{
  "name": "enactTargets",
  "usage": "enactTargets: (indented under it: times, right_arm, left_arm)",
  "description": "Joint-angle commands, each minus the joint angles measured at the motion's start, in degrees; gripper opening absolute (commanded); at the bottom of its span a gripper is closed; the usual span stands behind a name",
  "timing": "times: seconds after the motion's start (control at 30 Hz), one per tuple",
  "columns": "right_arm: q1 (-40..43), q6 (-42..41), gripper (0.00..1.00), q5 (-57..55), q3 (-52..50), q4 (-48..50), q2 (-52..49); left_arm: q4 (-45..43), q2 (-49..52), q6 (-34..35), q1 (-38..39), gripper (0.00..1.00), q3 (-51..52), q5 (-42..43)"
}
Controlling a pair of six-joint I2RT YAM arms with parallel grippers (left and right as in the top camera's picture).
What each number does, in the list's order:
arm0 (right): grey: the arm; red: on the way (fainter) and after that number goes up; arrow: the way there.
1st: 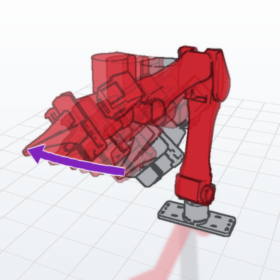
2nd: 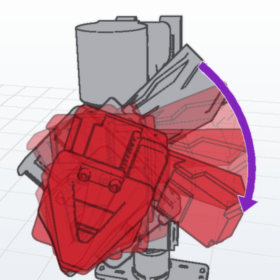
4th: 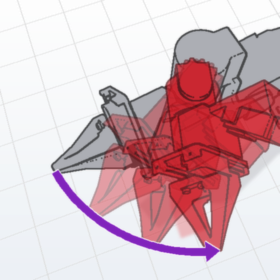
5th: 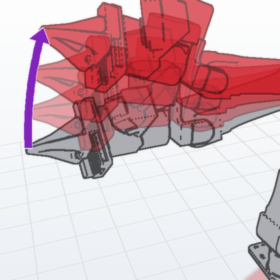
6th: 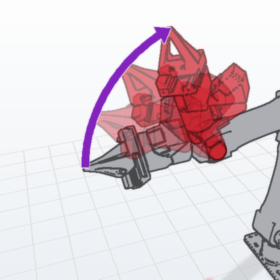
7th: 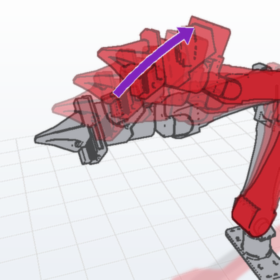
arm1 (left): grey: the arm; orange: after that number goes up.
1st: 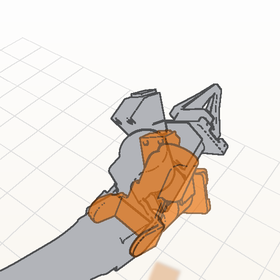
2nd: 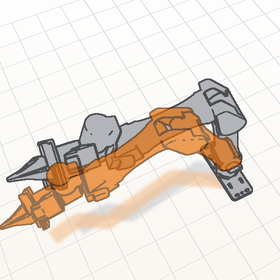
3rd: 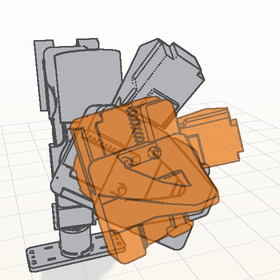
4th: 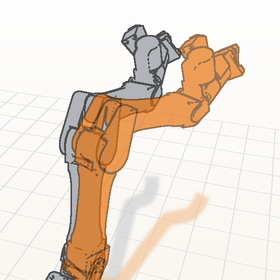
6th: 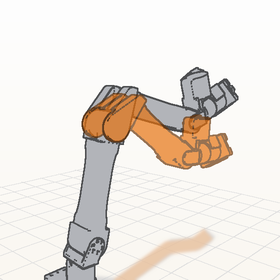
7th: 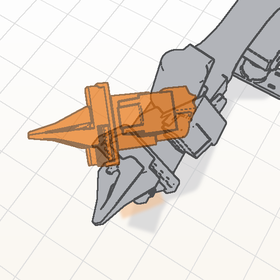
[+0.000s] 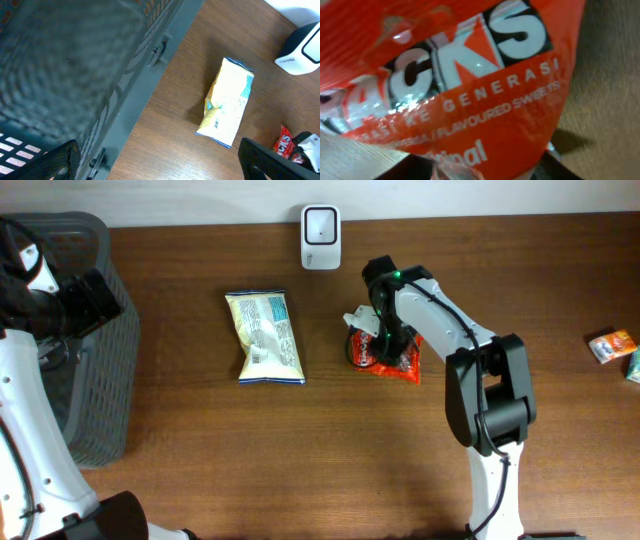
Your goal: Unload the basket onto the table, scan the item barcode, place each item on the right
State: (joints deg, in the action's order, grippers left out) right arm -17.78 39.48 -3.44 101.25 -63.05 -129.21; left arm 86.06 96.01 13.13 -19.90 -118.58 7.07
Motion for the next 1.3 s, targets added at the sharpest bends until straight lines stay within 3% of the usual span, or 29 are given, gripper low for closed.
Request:
enactTargets:
  times: [0.0,0.07,0.1,0.3,0.47,0.53,0.63,0.8,1.07,1.2,1.27]
  right_arm:
    - [0.15,-4.92,0.21,0.15,-1.6,3.39,0.15]
    - [0.15,-8.81,0.06,0.15,-1.33,4.9,0.22]
    - [0.15,-11.1,0.04,0.15,-0.44,5.22,0.26]
    - [0.13,-30.05,0.04,0.24,14.47,8.76,0.26]
    - [0.11,-45.33,0.04,2.8,17.68,23.87,0.24]
    - [-0.09,-46.05,0.04,9.51,17.68,33.22,0.17]
    - [-0.98,-49.46,0.04,9.9,17.68,42.91,-1.46]
    - [-2.14,-49.48,0.04,9.9,17.68,51.32,-6.25]
    - [-2.34,-49.66,0.04,9.16,17.7,54.69,-6.1]
    - [-2.34,-47.01,0.05,7.26,17.7,48.06,-2.21]
    - [-2.36,-43.1,0.26,7.3,17.7,41.44,-0.5]
  left_arm:
    - [-0.09,-0.24,0.52,-0.2,0.99,0.15,0.63]
    - [-0.09,-0.24,0.52,-0.2,0.99,0.15,0.61]
    - [-0.09,-0.24,0.55,-0.2,0.99,0.15,0.61]
    - [-0.09,-0.24,0.52,-0.2,0.99,0.15,0.61]
    - [-0.09,-0.24,0.55,-0.2,0.99,0.15,0.61]
    - [-0.09,-0.24,0.55,-0.2,0.99,0.15,0.61]
    - [-0.09,-0.24,0.55,-0.2,0.99,0.15,0.63]
    - [-0.09,-0.24,0.52,-0.2,0.99,0.15,0.61]
    - [-0.07,-0.24,0.55,-0.2,0.99,0.15,0.61]
    - [-0.09,-0.24,0.52,-0.2,0.99,0.15,0.61]
    - [-0.09,-0.24,0.55,-0.2,0.99,0.15,0.61]
